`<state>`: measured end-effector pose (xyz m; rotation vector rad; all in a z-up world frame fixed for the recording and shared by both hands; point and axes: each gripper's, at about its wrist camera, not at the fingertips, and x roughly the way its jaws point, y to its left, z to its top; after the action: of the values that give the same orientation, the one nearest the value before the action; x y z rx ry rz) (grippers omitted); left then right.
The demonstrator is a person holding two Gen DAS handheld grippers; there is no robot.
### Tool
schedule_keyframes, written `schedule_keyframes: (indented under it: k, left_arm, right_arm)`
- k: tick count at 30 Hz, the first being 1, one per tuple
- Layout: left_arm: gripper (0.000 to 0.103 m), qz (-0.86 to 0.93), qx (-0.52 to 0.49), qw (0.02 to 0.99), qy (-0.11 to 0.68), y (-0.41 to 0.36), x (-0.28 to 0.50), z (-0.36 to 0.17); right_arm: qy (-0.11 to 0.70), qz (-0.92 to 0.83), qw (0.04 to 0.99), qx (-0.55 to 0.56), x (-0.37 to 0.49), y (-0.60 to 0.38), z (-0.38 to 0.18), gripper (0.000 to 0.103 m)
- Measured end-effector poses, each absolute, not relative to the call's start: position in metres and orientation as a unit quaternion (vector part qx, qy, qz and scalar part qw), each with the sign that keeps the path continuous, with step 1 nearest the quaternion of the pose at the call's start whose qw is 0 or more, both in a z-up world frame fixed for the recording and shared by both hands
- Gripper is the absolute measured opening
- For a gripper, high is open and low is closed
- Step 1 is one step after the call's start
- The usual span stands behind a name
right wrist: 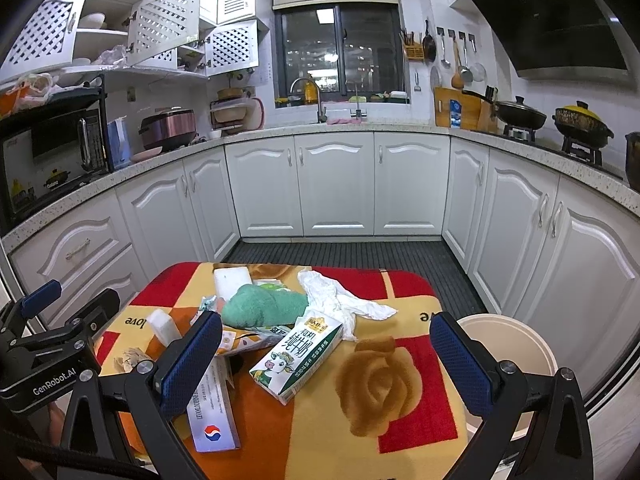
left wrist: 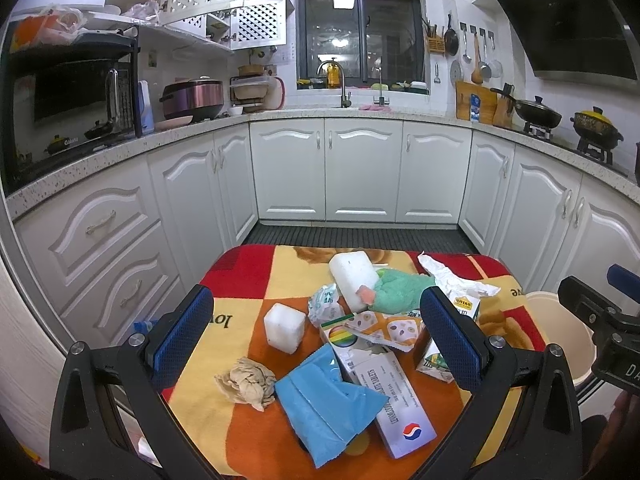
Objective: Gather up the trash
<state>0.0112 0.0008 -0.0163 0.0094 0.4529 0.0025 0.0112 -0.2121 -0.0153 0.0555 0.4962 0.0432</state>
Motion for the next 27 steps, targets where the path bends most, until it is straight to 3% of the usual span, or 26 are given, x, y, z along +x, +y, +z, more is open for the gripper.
schedule_keyframes:
  k: [11,27]
  left_arm:
    - [0.103,-0.001,0.001,0.97,0.244,0.007,0.02,-0.021]
    - [0.103,-0.012,-0.021,0.941,0.339,0.058,0.054,-0.046]
  right_arm:
    - [0.261,0.019,0.965,0.027,0.019,-0.217,-0.023,0.103]
    - [0.362,0.034,0.931,0.019,0.054,-0.229,-0.068,0.103]
